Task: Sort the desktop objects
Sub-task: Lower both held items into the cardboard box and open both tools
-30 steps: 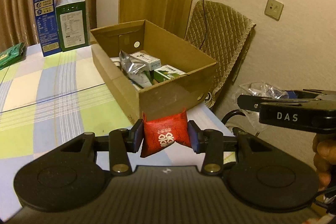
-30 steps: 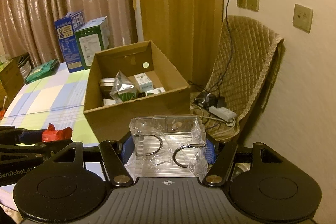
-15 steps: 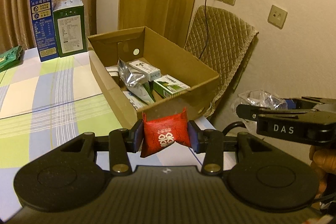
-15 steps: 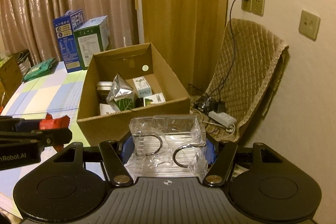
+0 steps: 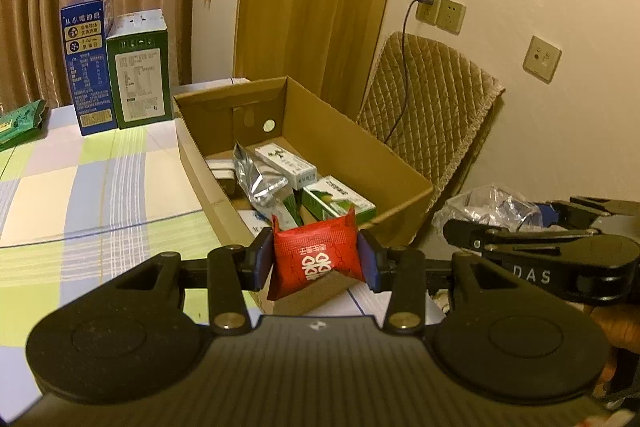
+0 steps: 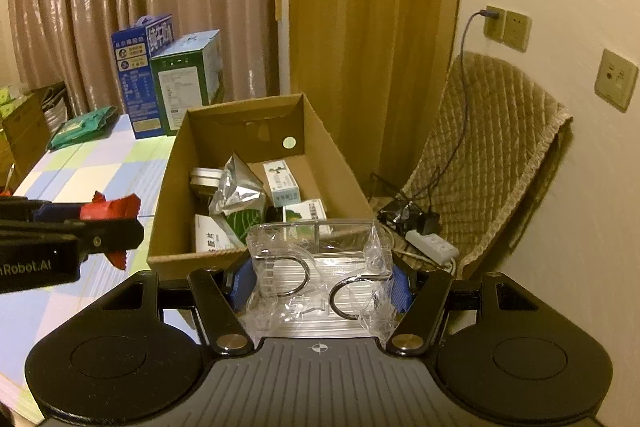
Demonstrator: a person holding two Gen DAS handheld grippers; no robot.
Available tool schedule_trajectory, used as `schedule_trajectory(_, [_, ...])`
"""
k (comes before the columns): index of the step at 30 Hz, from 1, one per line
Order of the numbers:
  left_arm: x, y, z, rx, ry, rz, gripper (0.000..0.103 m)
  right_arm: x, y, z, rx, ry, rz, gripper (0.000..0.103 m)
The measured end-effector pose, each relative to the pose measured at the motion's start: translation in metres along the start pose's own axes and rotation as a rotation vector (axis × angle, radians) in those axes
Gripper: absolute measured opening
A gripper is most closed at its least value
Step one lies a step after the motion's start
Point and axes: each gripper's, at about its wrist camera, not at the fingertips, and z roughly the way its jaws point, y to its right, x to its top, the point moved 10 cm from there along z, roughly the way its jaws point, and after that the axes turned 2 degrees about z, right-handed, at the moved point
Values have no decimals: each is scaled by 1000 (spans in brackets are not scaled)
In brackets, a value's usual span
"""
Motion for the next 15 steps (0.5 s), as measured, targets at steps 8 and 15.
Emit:
schedule_trajectory(8, [19, -7, 10, -2, 13, -19, 39, 16, -4, 17, 22, -9, -22, 62])
schedule_trajectory(15, [27, -14, 23, -4, 11, -44, 39, 28, -6, 35, 30, -18, -41, 62])
